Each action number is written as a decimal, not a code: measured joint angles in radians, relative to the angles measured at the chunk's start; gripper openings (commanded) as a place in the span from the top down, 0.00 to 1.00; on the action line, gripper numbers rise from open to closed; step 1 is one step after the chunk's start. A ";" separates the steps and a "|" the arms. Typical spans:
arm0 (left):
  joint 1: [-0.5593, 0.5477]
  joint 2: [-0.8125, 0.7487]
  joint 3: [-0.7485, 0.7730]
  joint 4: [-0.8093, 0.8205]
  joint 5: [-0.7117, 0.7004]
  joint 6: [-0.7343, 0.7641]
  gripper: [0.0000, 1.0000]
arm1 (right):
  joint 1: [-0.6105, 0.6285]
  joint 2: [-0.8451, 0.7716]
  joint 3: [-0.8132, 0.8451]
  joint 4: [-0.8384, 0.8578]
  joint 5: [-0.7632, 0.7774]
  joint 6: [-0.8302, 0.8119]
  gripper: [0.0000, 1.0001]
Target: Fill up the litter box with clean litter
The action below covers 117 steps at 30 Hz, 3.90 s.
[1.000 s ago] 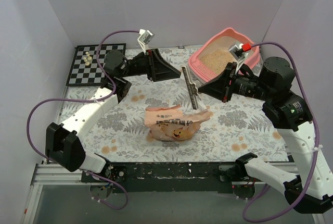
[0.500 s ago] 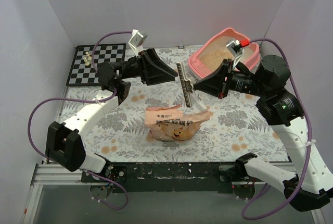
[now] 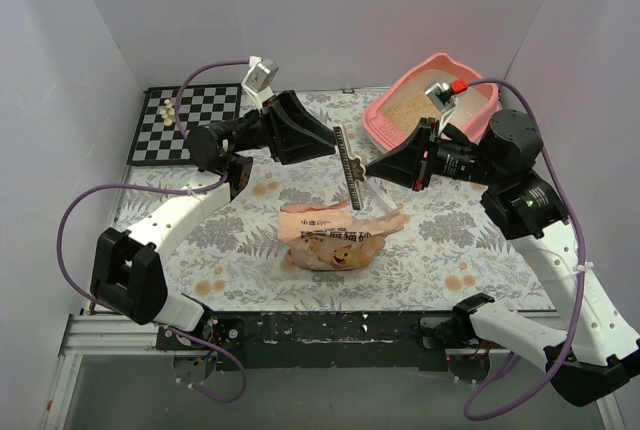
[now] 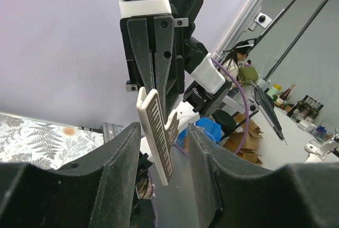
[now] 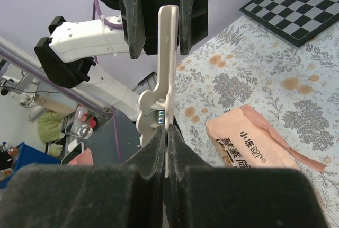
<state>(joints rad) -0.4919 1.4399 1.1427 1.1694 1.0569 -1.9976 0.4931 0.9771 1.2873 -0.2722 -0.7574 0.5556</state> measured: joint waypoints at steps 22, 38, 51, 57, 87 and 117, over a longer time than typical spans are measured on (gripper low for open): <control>0.001 0.030 0.000 0.034 -0.006 -0.010 1.00 | -0.002 0.000 -0.068 0.079 -0.031 0.020 0.61; 0.000 -0.058 0.016 -0.380 -0.028 0.135 1.00 | -0.005 -0.008 0.161 -0.233 0.050 -0.221 0.34; 0.000 -0.058 0.016 -0.428 -0.044 0.132 1.00 | -0.004 0.026 0.066 -0.131 0.019 -0.129 0.36; 0.000 -0.058 0.016 -0.433 -0.043 0.131 1.00 | -0.002 0.027 0.030 -0.062 -0.005 -0.083 0.36; 0.010 -0.165 -0.071 -0.621 -0.026 0.323 0.57 | 0.011 0.071 0.130 -0.231 0.093 -0.168 0.99; -0.182 -0.342 -0.322 -1.405 -0.365 1.407 0.49 | 0.004 -0.023 0.074 -0.591 0.238 -0.516 0.99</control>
<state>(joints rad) -0.6735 1.0981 0.8204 -0.2352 0.6914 -0.5911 0.4969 0.9546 1.3613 -0.8631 -0.5198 0.0399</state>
